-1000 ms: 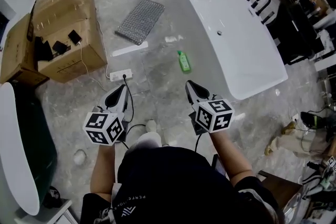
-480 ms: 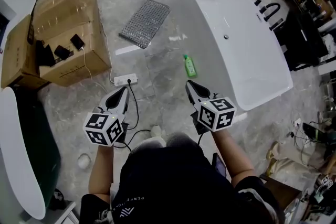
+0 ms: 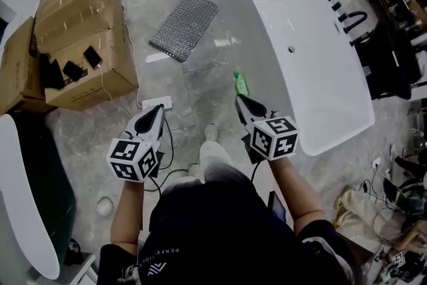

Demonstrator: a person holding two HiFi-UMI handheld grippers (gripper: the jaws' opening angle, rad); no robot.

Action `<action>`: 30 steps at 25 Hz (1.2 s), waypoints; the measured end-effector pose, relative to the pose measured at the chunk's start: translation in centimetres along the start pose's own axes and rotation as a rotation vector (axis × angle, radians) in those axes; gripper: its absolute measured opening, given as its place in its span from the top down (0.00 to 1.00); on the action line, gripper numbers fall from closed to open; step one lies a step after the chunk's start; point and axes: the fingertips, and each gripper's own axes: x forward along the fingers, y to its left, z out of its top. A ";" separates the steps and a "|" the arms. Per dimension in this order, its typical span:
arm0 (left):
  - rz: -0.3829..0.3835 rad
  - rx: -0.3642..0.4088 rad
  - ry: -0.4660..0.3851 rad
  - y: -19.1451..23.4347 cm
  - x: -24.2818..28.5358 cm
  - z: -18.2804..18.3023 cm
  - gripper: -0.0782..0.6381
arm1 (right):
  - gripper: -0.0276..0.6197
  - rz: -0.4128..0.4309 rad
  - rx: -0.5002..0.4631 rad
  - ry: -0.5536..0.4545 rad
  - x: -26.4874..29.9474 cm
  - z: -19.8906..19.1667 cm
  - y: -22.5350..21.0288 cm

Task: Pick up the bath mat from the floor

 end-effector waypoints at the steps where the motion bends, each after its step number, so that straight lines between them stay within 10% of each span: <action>1: 0.008 -0.006 -0.005 0.2 0.8 0.5 0.88 | 0.96 0.005 -0.011 0.002 0.6 0.6 -0.6; 30: 0.170 -0.069 0.019 9.7 14.9 6.7 0.88 | 0.96 0.145 -0.072 0.132 16.1 8.7 -8.9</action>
